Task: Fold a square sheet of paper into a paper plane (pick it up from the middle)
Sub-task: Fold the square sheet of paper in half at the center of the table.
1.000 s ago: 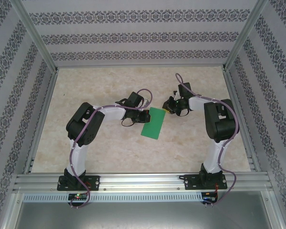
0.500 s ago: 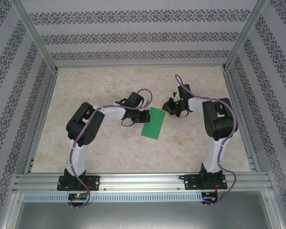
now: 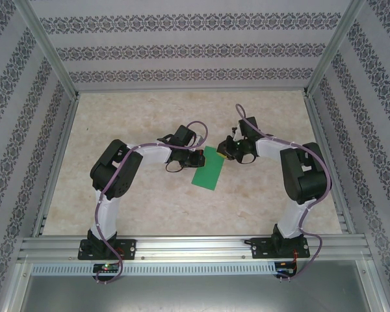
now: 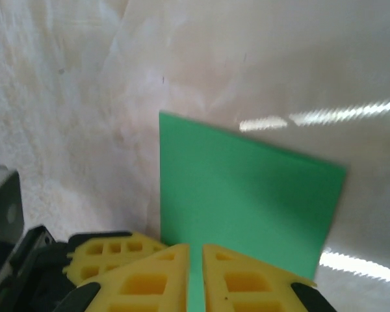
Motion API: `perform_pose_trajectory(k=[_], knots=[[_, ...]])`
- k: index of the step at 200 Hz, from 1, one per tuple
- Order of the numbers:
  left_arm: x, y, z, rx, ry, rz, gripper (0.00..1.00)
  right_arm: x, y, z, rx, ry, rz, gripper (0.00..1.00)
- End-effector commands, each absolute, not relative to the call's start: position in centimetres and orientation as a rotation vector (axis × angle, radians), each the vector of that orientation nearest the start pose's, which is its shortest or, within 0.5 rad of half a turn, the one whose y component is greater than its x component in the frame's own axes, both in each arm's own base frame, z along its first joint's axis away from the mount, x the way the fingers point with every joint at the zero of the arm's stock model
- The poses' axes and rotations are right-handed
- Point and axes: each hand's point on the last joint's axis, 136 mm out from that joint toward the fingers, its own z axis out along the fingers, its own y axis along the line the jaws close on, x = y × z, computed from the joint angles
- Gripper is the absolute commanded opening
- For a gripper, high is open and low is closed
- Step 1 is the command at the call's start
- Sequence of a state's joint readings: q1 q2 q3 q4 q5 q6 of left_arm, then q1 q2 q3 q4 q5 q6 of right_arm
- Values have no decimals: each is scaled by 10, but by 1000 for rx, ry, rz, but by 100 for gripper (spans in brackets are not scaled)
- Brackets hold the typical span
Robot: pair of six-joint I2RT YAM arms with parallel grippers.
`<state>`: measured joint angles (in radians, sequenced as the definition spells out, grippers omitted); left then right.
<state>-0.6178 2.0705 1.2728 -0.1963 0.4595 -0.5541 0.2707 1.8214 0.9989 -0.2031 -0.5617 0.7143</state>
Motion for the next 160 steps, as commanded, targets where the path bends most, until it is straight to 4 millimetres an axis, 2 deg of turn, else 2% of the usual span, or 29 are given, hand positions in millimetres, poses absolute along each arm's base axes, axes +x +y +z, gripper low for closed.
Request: perform_pose_trajectory(k=[1,31,45,63,89,107,147,160], knots=[[324,-329,-11,286,2877,-880,0,355,198,27,436,2737,1019,14],[325,-330,-9,290,2872,-882,0,338,197,7,452,2779,1005,14],[325,-331,-9,293,2871,-880,0,334,196,3,454,2789,1009,14],[325,-330,-9,291,2873,-878,0,333,197,15,429,2772,1022,15],[325,-330,-9,291,2875,-879,0,333,203,48,364,2711,1064,15],[325,-330,-9,291,2873,-878,0,323,207,54,333,2704,1080,15],[325,-330,-10,296,2874,-875,0,295,222,29,327,2772,1117,15],[324,-330,-9,298,2874,-875,0,289,222,20,348,2781,1118,15]])
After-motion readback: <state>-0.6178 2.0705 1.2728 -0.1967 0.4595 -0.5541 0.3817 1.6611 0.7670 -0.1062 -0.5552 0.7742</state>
